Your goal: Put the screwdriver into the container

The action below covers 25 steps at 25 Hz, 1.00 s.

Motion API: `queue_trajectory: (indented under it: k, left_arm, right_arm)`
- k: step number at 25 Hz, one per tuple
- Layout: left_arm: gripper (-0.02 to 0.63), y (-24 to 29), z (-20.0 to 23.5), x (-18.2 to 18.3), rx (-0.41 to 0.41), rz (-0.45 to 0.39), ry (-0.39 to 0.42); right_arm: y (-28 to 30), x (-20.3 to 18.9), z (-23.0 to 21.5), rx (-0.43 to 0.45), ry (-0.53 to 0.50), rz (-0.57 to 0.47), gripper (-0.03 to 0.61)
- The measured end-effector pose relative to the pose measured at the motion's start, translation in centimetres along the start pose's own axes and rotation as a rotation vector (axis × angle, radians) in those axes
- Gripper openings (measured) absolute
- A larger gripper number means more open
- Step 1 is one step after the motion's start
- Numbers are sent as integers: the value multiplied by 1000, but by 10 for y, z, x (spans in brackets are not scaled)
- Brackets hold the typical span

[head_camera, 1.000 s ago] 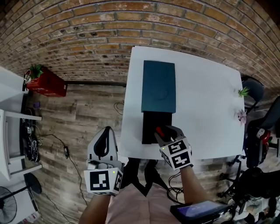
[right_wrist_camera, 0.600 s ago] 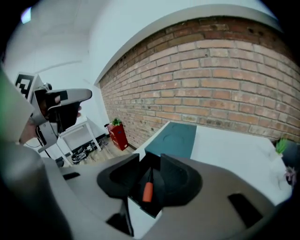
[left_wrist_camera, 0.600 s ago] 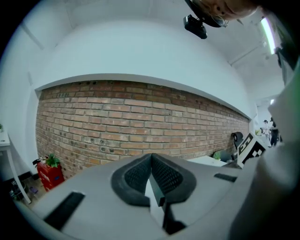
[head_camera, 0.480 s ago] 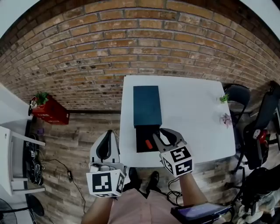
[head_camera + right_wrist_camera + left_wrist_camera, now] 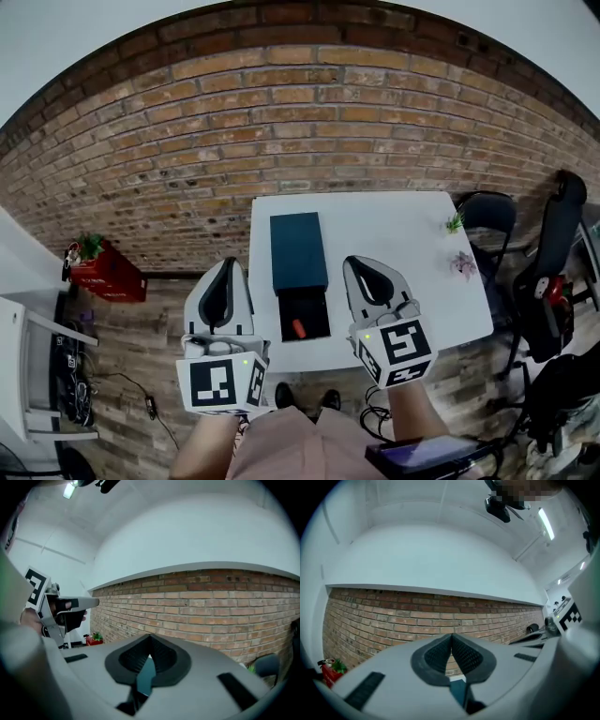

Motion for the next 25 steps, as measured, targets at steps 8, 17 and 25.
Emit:
queue_trajectory:
  k: [8, 17, 25]
  left_arm:
    - [12, 4, -18, 6, -30, -20, -14]
    - [12, 10, -31, 1, -69, -11, -19]
    - [12, 11, -33, -4, -81, 0, -22]
  right_arm:
    - [-14, 5, -7, -19, -37, -30, -2]
    - [-15, 5, -15, -31, -28, -38, -2]
    - [-12, 0, -15, -30, -28, -28, -2]
Point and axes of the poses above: the fingertips, and each gripper's own axes: y forward along the fingers, z to its left, x out of its top, the point moved 9 cm from there along -y, backward along the fingers, and after that the axes turned 5 degrees about y, right-handed, at the moved point
